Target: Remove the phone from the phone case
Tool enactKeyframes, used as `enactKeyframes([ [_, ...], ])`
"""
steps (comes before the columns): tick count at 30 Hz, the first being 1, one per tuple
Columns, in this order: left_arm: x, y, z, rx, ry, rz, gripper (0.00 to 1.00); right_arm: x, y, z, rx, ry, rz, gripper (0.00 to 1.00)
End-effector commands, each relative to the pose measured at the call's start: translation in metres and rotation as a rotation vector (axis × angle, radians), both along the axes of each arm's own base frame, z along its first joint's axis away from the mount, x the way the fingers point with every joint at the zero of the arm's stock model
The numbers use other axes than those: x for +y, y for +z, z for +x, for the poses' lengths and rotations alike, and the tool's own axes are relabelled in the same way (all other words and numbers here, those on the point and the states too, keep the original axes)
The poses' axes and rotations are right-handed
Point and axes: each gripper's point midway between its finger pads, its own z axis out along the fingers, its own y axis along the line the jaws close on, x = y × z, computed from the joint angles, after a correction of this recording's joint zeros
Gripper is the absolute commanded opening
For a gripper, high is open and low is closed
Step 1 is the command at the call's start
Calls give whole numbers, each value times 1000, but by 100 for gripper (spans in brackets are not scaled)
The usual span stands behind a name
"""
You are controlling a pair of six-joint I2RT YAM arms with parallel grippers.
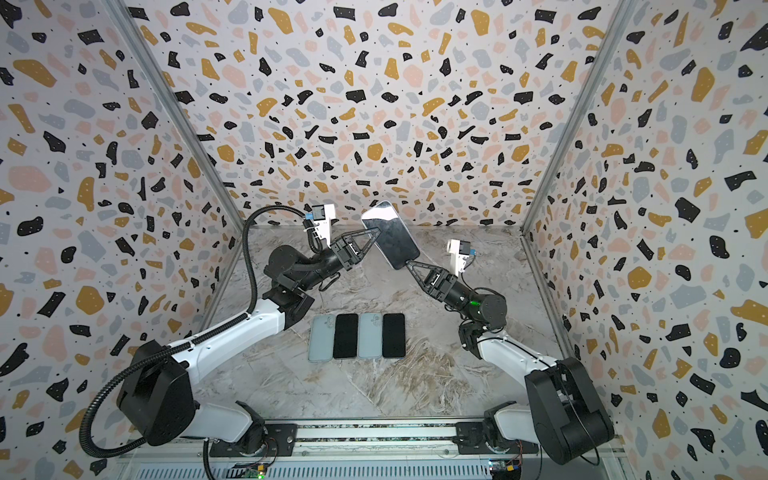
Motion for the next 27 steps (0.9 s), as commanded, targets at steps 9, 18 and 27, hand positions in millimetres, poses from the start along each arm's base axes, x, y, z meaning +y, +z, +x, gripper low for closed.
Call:
enactKeyframes([
  [9, -36, -66, -29, 115, -170, 180, 0, -12, 52, -16, -246, -54, 64, 11],
  [18, -44, -88, -26, 155, -162, 192, 0, -12, 53, -21, -300, -58, 65, 8],
  [27, -44, -98, -28, 184, -182, 177, 0, -26, 40, -11, -227, -80, 31, 35],
])
